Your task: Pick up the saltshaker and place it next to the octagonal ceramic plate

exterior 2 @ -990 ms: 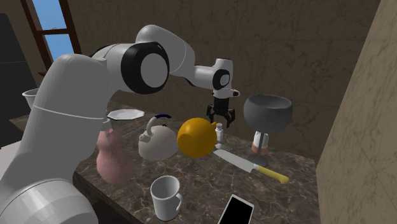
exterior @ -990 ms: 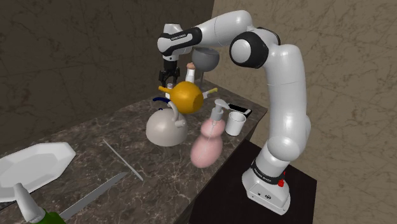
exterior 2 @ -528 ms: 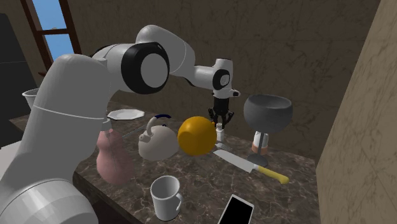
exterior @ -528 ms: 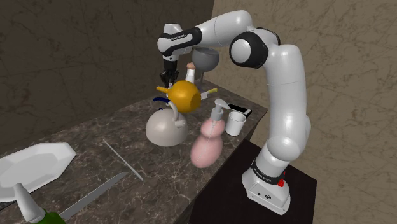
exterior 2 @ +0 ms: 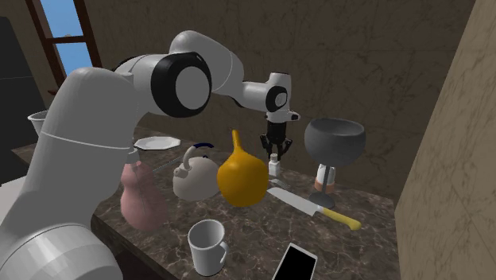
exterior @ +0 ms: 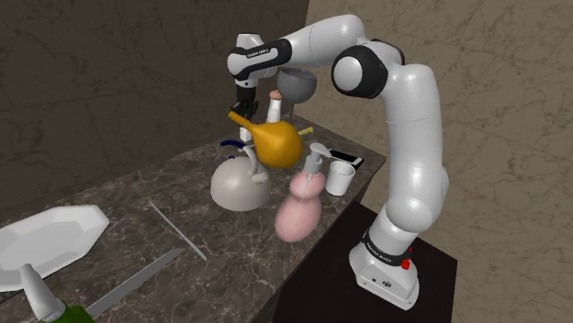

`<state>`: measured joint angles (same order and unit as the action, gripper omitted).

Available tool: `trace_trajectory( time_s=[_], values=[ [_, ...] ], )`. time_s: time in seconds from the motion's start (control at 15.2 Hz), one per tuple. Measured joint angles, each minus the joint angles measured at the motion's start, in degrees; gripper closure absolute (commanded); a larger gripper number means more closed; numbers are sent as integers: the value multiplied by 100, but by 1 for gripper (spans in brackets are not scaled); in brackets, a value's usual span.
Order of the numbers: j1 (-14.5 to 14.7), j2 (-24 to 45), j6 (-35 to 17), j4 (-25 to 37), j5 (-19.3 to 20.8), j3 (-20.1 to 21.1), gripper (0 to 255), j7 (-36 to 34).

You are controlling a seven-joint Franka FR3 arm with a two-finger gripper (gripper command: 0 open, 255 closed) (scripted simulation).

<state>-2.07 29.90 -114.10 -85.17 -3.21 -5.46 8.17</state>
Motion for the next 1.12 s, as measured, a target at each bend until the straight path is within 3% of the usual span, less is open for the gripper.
trace_trajectory(
  time_s=[1.12],
  values=[
    [-11, -241, 1133, 892, 32, -17, 255, -27]
  ],
)
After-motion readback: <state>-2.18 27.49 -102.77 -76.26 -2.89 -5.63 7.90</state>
